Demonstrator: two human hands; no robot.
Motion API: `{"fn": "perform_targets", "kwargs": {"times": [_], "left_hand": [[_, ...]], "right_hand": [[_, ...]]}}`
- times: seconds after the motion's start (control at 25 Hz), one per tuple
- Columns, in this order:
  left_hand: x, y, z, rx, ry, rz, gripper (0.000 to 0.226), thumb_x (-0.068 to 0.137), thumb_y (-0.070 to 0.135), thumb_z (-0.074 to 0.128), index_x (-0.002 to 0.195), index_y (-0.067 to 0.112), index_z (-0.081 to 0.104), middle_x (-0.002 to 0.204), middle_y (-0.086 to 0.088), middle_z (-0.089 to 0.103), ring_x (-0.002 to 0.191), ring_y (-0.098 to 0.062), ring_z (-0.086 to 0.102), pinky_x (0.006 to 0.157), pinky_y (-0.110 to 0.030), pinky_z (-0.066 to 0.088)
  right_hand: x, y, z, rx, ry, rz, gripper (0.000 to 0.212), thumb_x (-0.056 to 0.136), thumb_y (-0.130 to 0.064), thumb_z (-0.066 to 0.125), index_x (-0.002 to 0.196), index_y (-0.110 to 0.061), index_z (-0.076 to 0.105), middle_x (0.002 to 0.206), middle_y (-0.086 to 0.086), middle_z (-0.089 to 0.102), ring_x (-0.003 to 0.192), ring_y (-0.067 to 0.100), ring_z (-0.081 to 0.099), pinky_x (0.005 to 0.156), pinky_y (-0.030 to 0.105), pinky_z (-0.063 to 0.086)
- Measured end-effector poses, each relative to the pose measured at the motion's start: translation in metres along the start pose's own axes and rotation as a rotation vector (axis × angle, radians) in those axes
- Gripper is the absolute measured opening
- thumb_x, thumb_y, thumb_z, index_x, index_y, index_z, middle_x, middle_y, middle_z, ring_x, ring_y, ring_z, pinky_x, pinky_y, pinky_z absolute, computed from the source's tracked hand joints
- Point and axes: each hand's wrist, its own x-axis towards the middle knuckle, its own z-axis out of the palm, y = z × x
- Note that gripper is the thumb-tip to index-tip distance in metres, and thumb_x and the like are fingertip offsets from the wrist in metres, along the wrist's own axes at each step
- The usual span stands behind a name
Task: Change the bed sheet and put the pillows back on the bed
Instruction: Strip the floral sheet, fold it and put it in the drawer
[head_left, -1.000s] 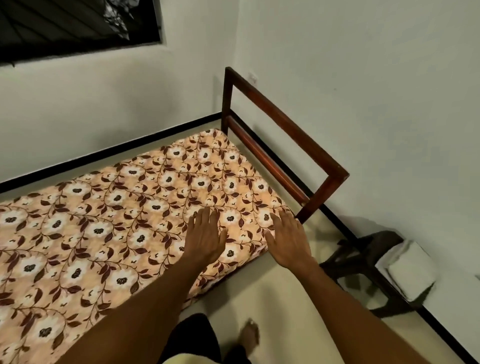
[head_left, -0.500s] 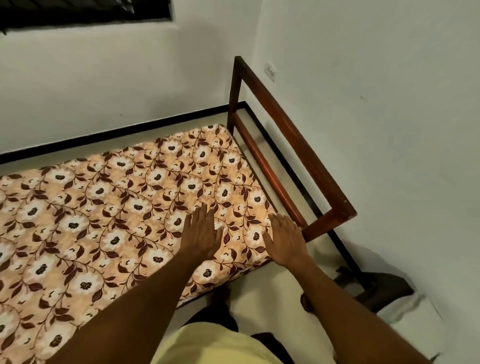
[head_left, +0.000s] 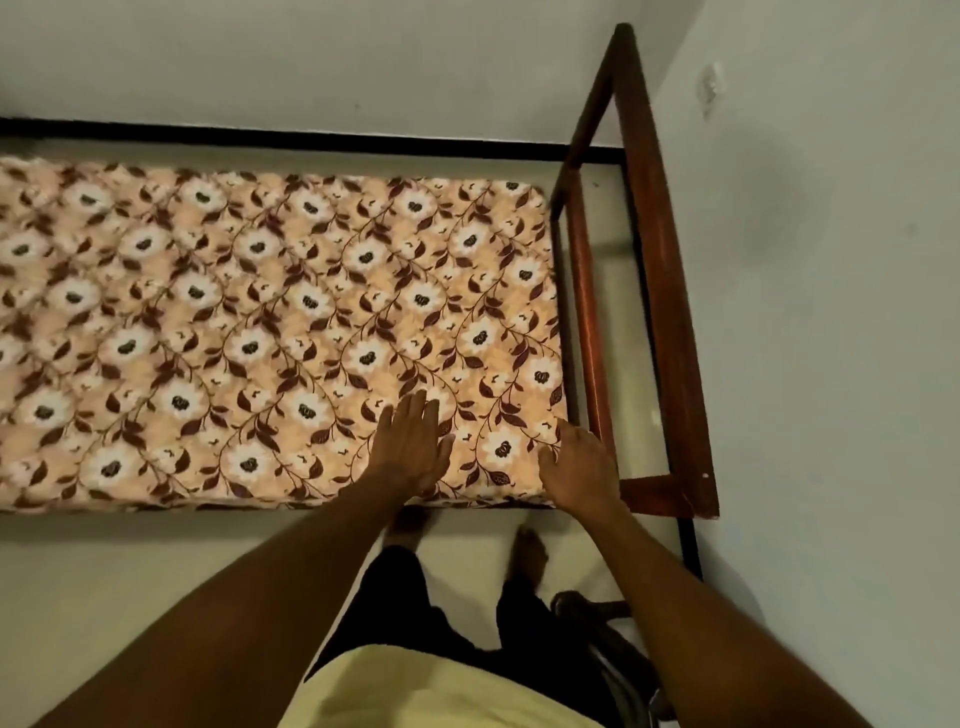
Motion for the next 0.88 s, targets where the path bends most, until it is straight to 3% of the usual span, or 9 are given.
{"fn": "perform_targets", "kwargs": {"times": [0.2, 0.32, 0.4, 0.56, 0.76, 0.88], "left_hand": [[-0.010, 0.052, 0.068, -0.092, -0.088, -0.132, 0.071, 0.106, 0.056, 0.033, 0.162, 0.014, 0.022, 0.171, -0.014, 0.017, 0.158, -0.031, 0.017, 0.127, -0.052, 0.016], [0.009, 0.070, 0.122, -0.086, -0.137, -0.133, 0.070, 0.105, 0.055, 0.035, 0.161, 0.015, 0.024, 0.170, -0.013, 0.021, 0.157, -0.030, 0.020, 0.126, -0.052, 0.021], [0.037, 0.075, 0.169, -0.089, -0.169, -0.125, 0.064, 0.103, 0.052, 0.042, 0.156, 0.016, 0.033, 0.161, -0.012, 0.036, 0.150, -0.030, 0.034, 0.120, -0.051, 0.031], [0.093, 0.074, 0.240, -0.092, -0.164, -0.046, 0.050, 0.101, 0.046, 0.052, 0.139, 0.015, 0.046, 0.136, -0.008, 0.052, 0.124, -0.027, 0.053, 0.104, -0.048, 0.047], [0.141, 0.082, 0.316, -0.115, -0.134, 0.034, 0.049, 0.095, 0.044, 0.065, 0.131, 0.014, 0.053, 0.128, -0.011, 0.057, 0.118, -0.031, 0.055, 0.096, -0.048, 0.048], [0.148, 0.088, 0.339, -0.108, -0.093, 0.028, 0.053, 0.086, 0.044, 0.076, 0.125, 0.014, 0.056, 0.124, -0.011, 0.059, 0.117, -0.033, 0.054, 0.093, -0.048, 0.049]], "right_hand": [[0.043, 0.053, 0.030, 0.030, -0.175, 0.010, 0.059, 0.092, -0.048, 0.042, 0.138, -0.013, 0.053, 0.128, 0.013, 0.064, 0.119, 0.035, 0.061, 0.101, 0.049, 0.052], [0.076, 0.080, 0.075, 0.099, -0.241, 0.117, 0.045, 0.098, -0.040, 0.047, 0.133, -0.013, 0.055, 0.125, 0.012, 0.065, 0.115, 0.034, 0.062, 0.095, 0.043, 0.053], [0.107, 0.100, 0.119, 0.122, -0.269, 0.219, 0.039, 0.100, -0.038, 0.051, 0.131, -0.014, 0.057, 0.125, 0.012, 0.065, 0.114, 0.033, 0.063, 0.091, 0.040, 0.053], [0.170, 0.127, 0.179, 0.148, -0.206, 0.371, 0.035, 0.102, -0.026, 0.056, 0.130, -0.006, 0.058, 0.130, 0.016, 0.064, 0.117, 0.036, 0.063, 0.083, 0.037, 0.050], [0.220, 0.163, 0.244, 0.205, -0.156, 0.502, 0.032, 0.100, -0.013, 0.059, 0.129, 0.000, 0.062, 0.133, 0.021, 0.064, 0.122, 0.040, 0.062, 0.082, 0.033, 0.047], [0.226, 0.181, 0.267, 0.339, -0.078, 0.520, 0.028, 0.098, -0.015, 0.064, 0.121, 0.001, 0.071, 0.122, 0.020, 0.072, 0.111, 0.038, 0.067, 0.079, 0.029, 0.045]]}}
